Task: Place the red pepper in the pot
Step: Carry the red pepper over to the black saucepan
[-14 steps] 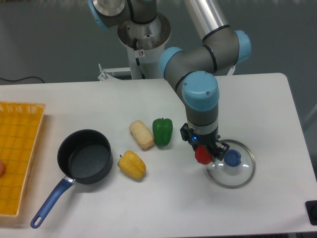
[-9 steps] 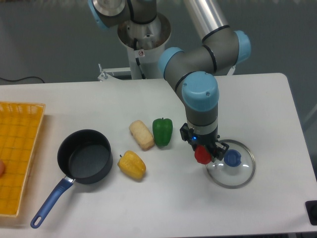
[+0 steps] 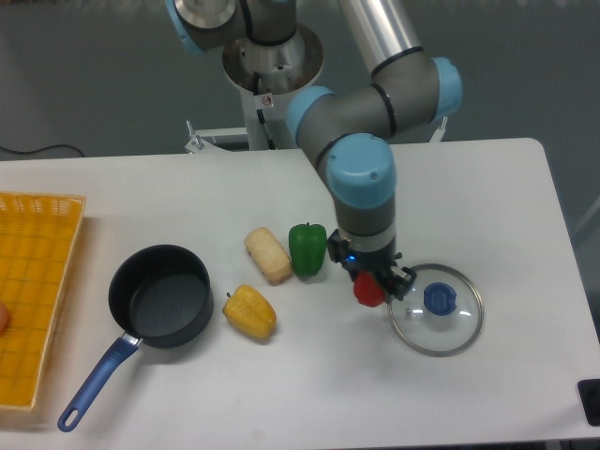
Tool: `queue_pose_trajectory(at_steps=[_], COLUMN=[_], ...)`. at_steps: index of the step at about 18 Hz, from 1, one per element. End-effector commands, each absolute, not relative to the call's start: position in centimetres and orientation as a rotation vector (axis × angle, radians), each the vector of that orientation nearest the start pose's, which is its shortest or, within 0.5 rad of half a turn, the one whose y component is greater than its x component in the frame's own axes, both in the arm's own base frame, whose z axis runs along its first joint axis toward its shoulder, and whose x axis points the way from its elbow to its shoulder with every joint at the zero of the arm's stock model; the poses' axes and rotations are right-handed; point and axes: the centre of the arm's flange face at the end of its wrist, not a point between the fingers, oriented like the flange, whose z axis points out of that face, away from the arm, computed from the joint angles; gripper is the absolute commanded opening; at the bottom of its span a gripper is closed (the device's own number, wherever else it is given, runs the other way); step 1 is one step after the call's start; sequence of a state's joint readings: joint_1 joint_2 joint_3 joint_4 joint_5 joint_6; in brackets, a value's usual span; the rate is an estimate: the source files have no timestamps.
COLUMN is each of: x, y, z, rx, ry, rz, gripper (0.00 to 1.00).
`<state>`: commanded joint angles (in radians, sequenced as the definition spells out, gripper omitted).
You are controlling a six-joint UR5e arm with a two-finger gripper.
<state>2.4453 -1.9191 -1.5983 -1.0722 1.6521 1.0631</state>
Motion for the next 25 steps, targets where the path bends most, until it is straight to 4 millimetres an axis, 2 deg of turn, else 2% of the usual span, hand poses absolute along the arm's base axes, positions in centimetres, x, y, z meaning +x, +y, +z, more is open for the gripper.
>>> queue_pose_trajectory(at_steps=[4,14,18,20,25], x=[-35.8,-23.0,-19.4,-18.3,-14.8], y=[51.3,58.1,59.5,59.9,61.3], z=[33.7,33.5,33.6,33.6,32.3], rx=[-3.138,-3.115,-3.099,-3.095,-3.101], ry=[0.291,0.203,0.199,0.19,0.187], rz=[0.233,0.248,0.246,0.246,0.223], gripper=[0.64,0.64,0.64,0.64,0.64])
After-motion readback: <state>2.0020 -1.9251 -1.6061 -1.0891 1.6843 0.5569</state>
